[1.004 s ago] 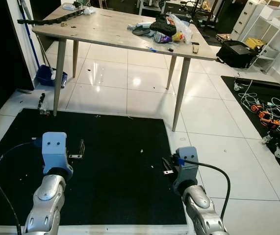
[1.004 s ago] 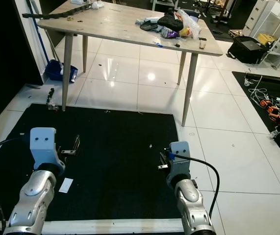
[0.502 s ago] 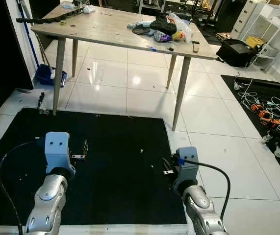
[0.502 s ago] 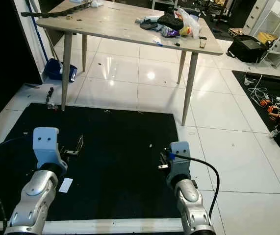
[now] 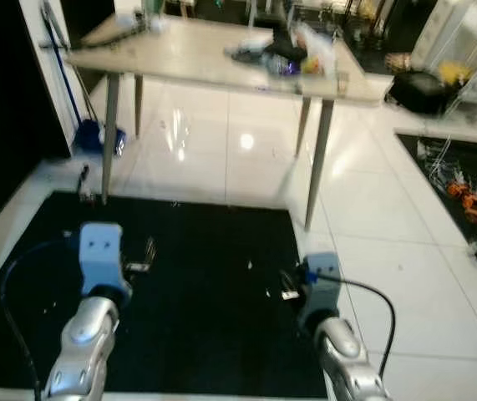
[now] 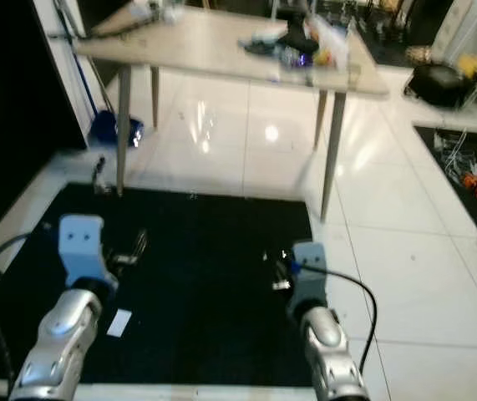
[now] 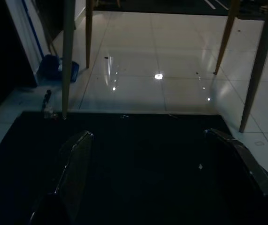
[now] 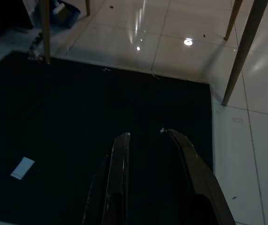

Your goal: Picking trash to rubbish bin

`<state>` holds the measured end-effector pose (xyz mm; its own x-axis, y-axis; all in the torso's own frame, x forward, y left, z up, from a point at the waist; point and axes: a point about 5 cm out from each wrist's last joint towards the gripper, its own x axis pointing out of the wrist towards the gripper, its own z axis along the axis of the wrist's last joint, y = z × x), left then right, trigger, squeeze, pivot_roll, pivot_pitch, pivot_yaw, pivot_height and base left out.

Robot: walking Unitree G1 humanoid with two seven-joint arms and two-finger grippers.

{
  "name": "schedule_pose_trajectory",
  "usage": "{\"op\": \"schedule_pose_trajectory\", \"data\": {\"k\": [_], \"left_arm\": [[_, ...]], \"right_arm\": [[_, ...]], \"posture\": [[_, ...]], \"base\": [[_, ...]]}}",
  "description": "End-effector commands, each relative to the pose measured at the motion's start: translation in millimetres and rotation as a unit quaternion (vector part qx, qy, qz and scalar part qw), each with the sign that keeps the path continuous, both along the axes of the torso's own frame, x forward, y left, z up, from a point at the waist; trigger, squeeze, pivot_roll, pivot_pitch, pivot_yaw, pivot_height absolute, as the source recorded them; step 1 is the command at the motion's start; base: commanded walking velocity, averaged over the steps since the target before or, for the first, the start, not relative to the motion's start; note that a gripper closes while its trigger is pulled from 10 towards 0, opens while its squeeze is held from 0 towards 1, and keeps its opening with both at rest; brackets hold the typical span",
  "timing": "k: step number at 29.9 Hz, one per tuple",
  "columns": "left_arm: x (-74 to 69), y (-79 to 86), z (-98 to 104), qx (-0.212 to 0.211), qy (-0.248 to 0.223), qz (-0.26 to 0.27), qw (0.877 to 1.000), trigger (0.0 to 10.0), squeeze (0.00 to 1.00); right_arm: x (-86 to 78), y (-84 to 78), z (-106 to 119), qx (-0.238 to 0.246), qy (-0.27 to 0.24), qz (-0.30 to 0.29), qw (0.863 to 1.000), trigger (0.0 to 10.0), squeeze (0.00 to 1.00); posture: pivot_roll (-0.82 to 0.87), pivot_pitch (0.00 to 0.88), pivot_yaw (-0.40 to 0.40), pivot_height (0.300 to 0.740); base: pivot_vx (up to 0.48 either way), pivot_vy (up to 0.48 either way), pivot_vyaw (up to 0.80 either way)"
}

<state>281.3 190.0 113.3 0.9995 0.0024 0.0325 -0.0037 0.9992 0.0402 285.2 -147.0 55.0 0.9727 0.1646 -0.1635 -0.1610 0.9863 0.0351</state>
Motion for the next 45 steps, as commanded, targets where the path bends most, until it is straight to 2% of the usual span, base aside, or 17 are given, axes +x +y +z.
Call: {"op": "schedule_pose_trajectory", "data": {"k": [1, 31, 35, 45], "left_arm": [[-2.5, 1.8, -4, 0.001, 0.008, 0.003, 1.000, 10.0, 0.00], [-3.9, 1.0, -3, -0.003, 0.008, 0.002, 1.000, 10.0, 0.00], [-3.4, 2.6, -3, 0.000, 0.007, 0.000, 1.000, 10.0, 0.00], [-0.1, -0.1, -1, 0.001, 0.006, -0.005, 1.000, 10.0, 0.00]], "right_arm": [[-1.2, 2.6, -1, 0.005, 0.005, 0.001, 1.000, 10.0, 0.00], [-1.6, 3.2, 1, 0.011, 0.003, 0.006, 1.000, 10.0, 0.00], [3.3, 5.4, 13, 0.017, -0.017, 0.007, 1.000, 10.0, 0.00], [8.6, 1.4, 21, 0.017, -0.029, -0.003, 0.999, 10.0, 0.00]], "posture": [[0.00, 0.105, -0.095, 0.740], [-0.01, 0.107, -0.101, 0.740], [-0.01, 0.104, -0.094, 0.740], [-0.02, 0.097, -0.081, 0.740]], "base": [[0.345, 0.000, 0.00], [0.342, 0.000, 0.00], [0.341, 0.000, 0.00], [0.341, 0.000, -0.71]]}}
